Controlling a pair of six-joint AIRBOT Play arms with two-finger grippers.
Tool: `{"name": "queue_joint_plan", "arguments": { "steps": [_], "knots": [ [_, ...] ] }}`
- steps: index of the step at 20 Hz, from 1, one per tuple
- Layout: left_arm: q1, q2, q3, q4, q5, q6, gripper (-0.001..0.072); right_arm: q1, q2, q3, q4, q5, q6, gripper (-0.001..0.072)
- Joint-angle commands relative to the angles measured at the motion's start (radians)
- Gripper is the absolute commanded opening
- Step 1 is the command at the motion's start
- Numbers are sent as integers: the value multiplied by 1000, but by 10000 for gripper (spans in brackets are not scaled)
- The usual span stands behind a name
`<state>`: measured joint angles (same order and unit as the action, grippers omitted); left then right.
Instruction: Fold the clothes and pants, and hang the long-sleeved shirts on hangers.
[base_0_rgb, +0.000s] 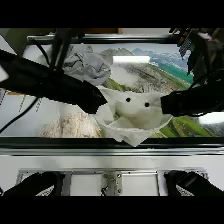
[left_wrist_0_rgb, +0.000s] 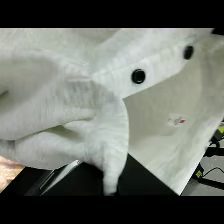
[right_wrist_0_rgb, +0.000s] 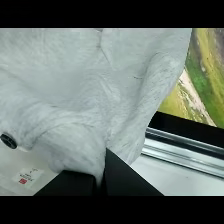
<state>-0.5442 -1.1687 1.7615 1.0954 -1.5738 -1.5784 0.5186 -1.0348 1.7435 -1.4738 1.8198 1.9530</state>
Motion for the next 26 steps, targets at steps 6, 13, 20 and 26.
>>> {"name": "queue_joint_plan", "arguments": {
  "steps": [6,13,20,26],
  "knots": [
    [172,-249,-278,-6,49,0,15,26,-154,-214,-127,-69,31,16],
    [158,-315,-320,-25,45,37,267,60,-220,-265,-119,-88,64,16],
    [234,-168,-320,-12,101,72,652,61,-220,-265,-111,-92,64,17],
    [425,-86,-320,242,144,75,652,61,-220,-265,-112,-92,63,18]
  ]
}}
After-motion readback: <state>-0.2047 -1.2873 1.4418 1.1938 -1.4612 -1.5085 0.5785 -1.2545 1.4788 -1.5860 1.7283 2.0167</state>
